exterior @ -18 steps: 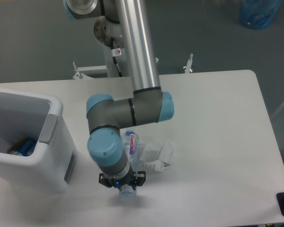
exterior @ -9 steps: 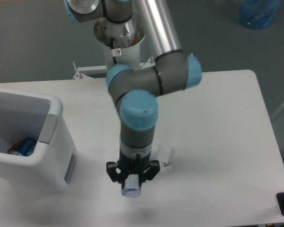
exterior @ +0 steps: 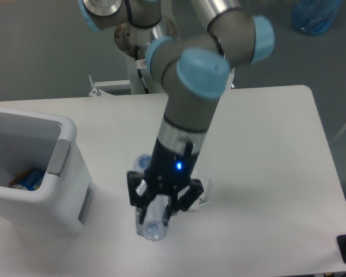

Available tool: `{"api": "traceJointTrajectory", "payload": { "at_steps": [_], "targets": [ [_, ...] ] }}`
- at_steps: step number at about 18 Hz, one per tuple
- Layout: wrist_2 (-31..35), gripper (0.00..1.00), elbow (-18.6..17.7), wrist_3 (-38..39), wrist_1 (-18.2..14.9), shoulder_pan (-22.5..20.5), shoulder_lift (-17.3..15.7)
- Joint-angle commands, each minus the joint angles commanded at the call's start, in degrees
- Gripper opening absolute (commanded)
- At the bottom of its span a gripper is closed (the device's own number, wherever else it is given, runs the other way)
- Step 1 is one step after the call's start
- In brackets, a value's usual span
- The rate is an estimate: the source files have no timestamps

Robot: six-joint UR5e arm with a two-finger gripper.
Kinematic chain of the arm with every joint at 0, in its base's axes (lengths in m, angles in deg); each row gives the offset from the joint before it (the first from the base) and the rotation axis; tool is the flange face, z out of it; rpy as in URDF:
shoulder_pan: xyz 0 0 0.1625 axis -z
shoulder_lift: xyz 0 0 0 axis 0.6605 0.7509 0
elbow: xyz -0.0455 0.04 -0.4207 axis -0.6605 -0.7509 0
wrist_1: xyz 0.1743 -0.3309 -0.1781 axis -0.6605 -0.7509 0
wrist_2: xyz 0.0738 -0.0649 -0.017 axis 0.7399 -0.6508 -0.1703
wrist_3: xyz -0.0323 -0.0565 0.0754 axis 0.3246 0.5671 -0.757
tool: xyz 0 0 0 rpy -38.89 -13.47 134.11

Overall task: Place the trash in the trash can
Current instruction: 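Lift the bottle and carry it over the white trash bin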

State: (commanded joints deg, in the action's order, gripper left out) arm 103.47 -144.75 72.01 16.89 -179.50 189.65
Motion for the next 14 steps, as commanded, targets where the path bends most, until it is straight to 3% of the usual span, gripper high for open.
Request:
{"api": "traceJointTrajectory", "payload": {
  "at_steps": [3,6,14],
  "targets": [
    [-5.54,0.36,-0.09,0.0,0.35,0.35,-3.43],
    [-10.55,0.36,-0.35,-0.09,1.67,0.7,-4.66],
    [-14.43,0.36,-0.09,0.09,5.98,3.16,-4.76]
  ]
}}
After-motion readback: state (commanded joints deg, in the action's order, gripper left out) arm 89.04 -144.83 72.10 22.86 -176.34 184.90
